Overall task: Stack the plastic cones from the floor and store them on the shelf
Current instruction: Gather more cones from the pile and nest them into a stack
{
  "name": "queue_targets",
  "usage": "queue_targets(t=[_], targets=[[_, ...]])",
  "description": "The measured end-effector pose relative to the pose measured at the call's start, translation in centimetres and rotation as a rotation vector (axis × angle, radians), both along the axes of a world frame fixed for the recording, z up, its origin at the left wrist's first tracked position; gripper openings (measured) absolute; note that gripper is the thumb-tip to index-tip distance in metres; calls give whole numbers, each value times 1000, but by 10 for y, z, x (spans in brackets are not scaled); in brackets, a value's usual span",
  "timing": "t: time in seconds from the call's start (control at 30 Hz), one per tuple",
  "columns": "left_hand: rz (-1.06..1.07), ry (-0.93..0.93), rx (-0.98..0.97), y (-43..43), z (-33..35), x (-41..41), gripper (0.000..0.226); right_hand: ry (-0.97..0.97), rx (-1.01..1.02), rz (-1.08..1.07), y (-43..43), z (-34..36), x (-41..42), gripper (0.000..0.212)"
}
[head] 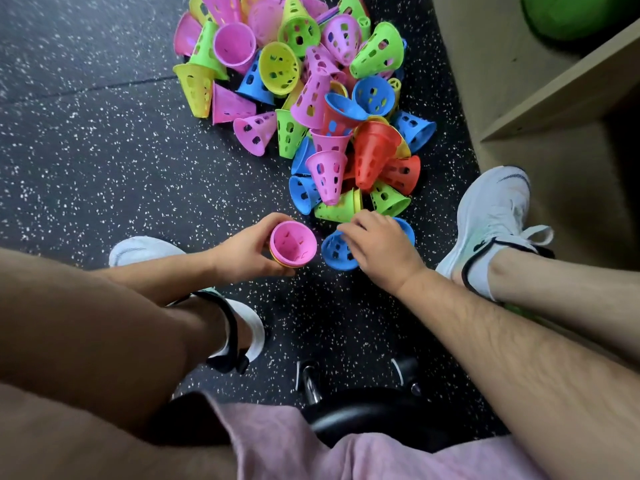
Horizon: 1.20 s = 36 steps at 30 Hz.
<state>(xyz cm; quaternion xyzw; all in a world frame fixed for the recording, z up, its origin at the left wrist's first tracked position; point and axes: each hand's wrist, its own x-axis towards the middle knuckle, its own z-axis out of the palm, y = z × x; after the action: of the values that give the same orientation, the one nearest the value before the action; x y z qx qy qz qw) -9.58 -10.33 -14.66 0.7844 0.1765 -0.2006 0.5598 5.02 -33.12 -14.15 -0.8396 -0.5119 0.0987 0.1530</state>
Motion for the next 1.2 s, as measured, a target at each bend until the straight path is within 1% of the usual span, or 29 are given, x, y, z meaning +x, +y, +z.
queue_targets(t=[0.03,0.17,0.27,0.37,0.43,0.5,0.6,0.63,0.67,0.7,0.73,0.83,0.93,1.03,1.2], targets=[[1,-1,8,1,0,0,77,51,35,-60,4,5,2,30],[1,-7,39,2,-2,1,77,225,179,-277,19,24,9,32],[0,-18,38,3,-2,1,76,354,213,-308,33,32,7,33],[8,-46,20,1,1,5,75,464,126,-266,44,33,-1,32],[21,-67,0,-2,5,10,75,455,60,-203,45,31,-6,33],[4,-78,-5,-6,8,15,75,401,59,-173,39,32,-8,37],[-61,-73,-5,-14,10,25,74,220,146,-266,14,36,-1,35],[-81,-68,-3,-17,9,28,74,141,136,-302,0,36,3,32],[-99,-65,-5,-21,9,32,75,69,93,-319,-16,35,7,31],[-114,-62,-8,-25,9,36,75,17,22,-325,-32,33,10,35],[-129,-60,-12,-29,10,40,75,-10,-59,-322,-47,31,12,43],[-167,-56,-13,-37,11,50,73,34,-214,-316,-71,24,18,74],[-172,-50,-24,-41,11,55,76,132,-271,-350,-64,23,20,90],[-170,-47,-23,-43,9,56,78,165,-280,-353,-51,20,17,90],[-169,-28,-30,-44,5,55,77,234,-229,-418,-41,16,18,72]])
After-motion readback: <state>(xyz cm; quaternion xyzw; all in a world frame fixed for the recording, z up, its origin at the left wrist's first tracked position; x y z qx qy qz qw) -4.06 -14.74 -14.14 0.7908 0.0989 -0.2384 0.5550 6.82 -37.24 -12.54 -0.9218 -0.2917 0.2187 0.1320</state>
